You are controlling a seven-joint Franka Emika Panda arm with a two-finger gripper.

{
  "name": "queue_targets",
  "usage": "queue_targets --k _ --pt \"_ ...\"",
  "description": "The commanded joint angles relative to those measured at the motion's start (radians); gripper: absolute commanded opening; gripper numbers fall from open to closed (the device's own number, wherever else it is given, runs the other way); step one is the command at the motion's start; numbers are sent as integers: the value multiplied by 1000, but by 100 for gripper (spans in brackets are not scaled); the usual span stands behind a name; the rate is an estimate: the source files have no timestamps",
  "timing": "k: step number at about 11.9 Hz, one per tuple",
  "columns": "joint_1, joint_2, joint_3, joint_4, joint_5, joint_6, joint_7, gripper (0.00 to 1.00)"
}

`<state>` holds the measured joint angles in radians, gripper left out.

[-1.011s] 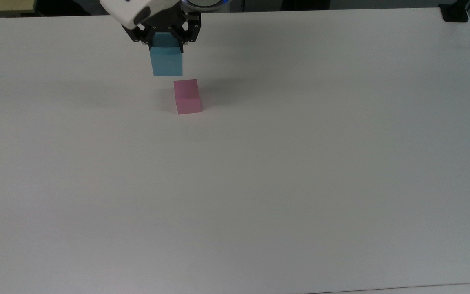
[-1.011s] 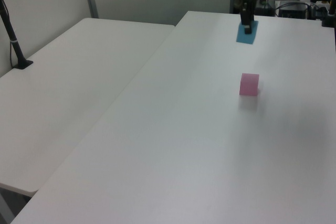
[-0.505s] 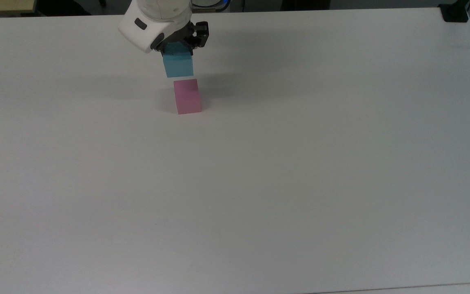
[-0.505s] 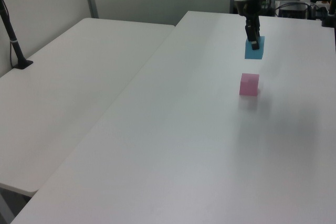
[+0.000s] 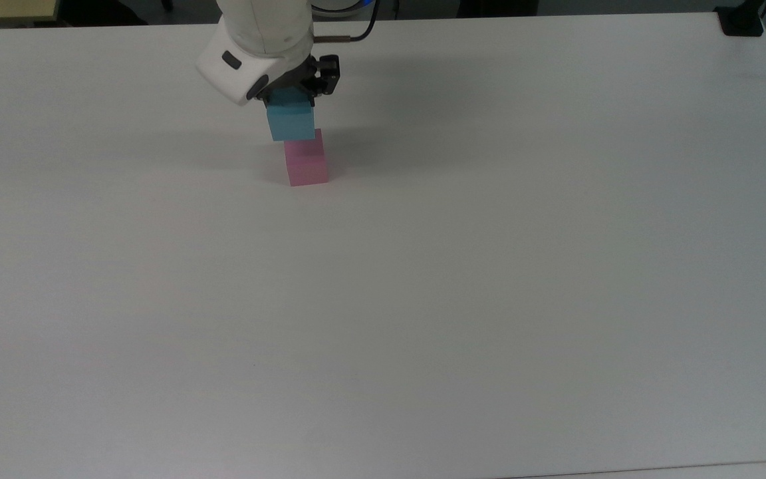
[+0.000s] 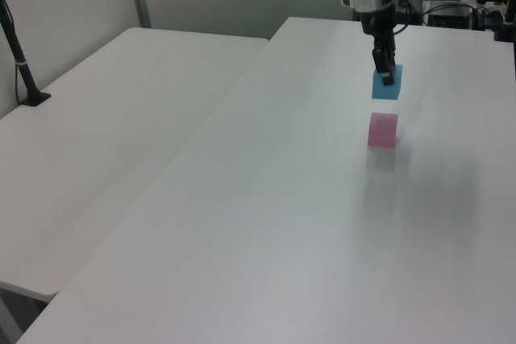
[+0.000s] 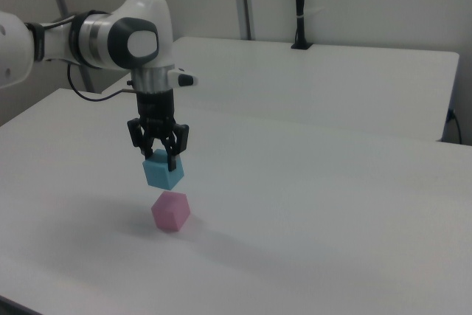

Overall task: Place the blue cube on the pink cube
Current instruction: 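Lower the blue cube onto the top of the pink cube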

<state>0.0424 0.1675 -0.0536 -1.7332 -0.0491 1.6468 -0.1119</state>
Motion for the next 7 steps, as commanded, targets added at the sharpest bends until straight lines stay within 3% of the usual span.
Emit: queue_targets --k 1,7 --pt "11 -6 -5 -80 5 103 61 28" --pt "19 21 1 -117 -8 182 87 28"
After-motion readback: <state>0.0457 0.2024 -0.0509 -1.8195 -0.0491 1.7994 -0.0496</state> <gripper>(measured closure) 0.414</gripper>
